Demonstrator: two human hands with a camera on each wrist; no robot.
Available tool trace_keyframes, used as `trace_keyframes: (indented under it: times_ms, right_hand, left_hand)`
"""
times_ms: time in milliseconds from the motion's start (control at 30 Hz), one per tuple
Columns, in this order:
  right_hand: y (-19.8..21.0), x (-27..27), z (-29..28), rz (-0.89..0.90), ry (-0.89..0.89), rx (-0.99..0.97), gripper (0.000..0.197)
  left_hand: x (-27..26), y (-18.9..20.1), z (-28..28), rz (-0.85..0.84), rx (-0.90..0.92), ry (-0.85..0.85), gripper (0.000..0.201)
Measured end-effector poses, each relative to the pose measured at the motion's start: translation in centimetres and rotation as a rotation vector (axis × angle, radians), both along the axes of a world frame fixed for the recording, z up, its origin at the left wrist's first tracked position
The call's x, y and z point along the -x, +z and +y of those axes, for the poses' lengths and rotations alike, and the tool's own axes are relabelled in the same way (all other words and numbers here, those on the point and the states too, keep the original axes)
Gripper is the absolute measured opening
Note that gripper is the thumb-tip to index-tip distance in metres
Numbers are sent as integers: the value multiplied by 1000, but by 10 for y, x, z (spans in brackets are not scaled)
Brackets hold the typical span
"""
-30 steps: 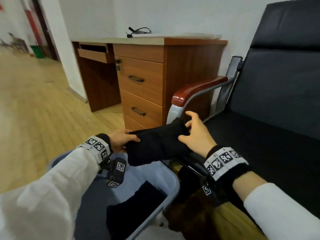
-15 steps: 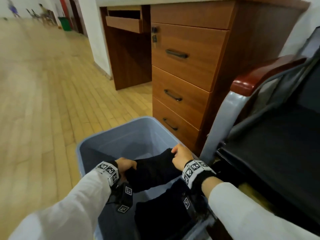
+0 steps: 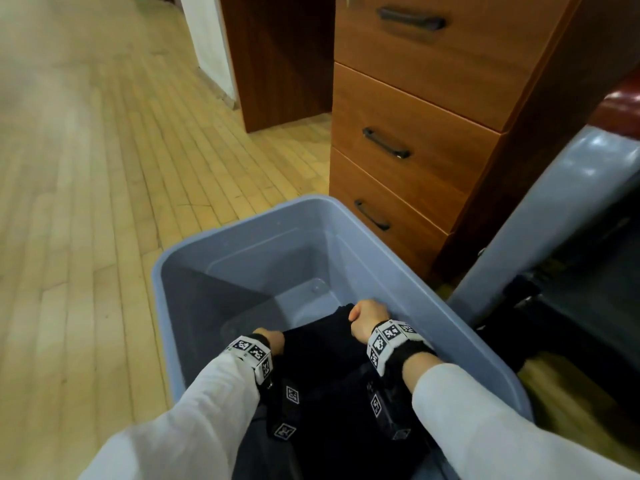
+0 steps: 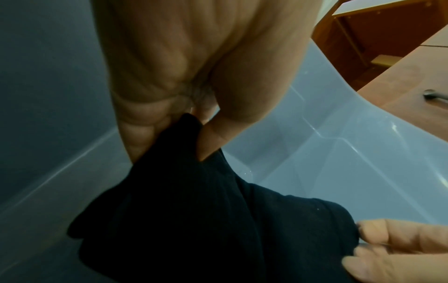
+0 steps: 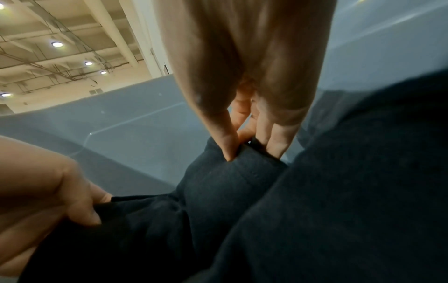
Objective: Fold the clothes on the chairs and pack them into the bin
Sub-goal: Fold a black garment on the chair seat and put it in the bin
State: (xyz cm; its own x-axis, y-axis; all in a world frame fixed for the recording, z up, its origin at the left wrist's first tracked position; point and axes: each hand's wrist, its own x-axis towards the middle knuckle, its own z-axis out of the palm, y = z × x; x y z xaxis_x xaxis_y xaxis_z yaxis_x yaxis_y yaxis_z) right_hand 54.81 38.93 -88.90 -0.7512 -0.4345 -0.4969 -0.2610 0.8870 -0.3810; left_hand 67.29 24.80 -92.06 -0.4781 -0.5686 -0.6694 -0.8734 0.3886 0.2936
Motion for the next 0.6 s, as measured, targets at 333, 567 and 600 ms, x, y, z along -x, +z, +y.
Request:
trace_keyframes:
  times_ms: [333, 567, 600]
  right_hand:
    - [27, 3, -1, -37, -11, 99, 31]
    - [109, -9, 15, -27, -60, 391, 21]
    - [124, -12, 20, -17, -60, 420, 23]
  left_hand:
    - [7, 6, -22, -61, 113, -125, 44]
    - [22, 99, 10, -5, 199, -223, 39]
    - [23, 113, 16, 20, 205, -169, 38]
